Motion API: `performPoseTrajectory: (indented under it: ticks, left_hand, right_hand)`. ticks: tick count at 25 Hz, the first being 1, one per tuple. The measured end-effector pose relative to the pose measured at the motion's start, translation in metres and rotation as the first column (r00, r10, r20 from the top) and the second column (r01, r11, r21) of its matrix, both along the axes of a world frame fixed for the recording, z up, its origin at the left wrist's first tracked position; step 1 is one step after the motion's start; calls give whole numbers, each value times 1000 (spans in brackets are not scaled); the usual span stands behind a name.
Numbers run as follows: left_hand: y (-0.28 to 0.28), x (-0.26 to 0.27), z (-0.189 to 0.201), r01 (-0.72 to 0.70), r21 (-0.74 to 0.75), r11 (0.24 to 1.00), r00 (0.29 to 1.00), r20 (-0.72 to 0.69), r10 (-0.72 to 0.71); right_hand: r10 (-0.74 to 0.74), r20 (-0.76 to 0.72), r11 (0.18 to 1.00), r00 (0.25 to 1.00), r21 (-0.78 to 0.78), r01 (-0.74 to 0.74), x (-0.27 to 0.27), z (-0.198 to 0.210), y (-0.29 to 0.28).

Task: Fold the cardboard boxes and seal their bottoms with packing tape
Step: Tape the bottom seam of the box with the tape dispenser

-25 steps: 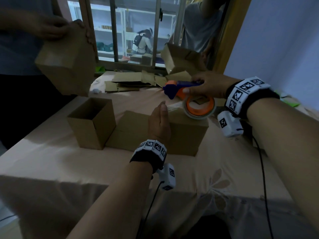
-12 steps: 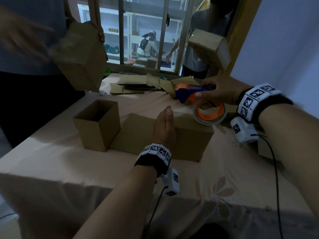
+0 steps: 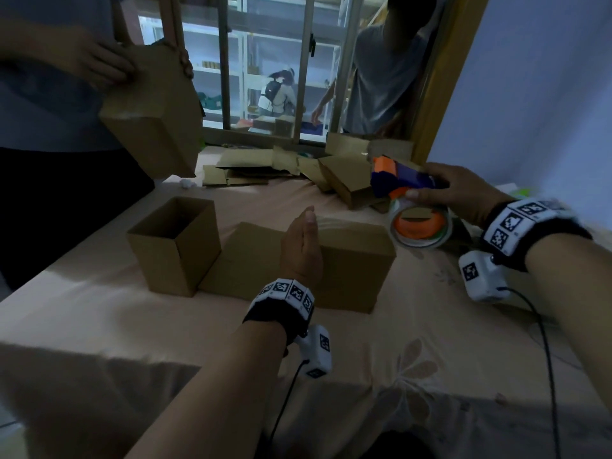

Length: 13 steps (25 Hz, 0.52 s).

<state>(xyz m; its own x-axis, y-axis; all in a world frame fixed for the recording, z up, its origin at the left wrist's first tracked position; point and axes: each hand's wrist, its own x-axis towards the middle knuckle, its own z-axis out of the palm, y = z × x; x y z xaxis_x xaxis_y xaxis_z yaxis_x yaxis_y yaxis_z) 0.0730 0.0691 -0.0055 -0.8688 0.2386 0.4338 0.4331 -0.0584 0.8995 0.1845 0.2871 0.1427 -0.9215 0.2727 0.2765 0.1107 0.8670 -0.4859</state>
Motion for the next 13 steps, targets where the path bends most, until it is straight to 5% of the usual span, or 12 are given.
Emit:
performPoseTrajectory:
  ticks: [6,13]
  left_hand:
    - [0,-2,-2,16,-9,1000,1000,25,-16]
    - [1,-2,-1,-31,-12,999,999,-8,31]
  right_hand:
    - [27,-109,990,994,-134,-42,1,-23,10]
    - [-113,-145,980,983,-182,86,49,-61,52]
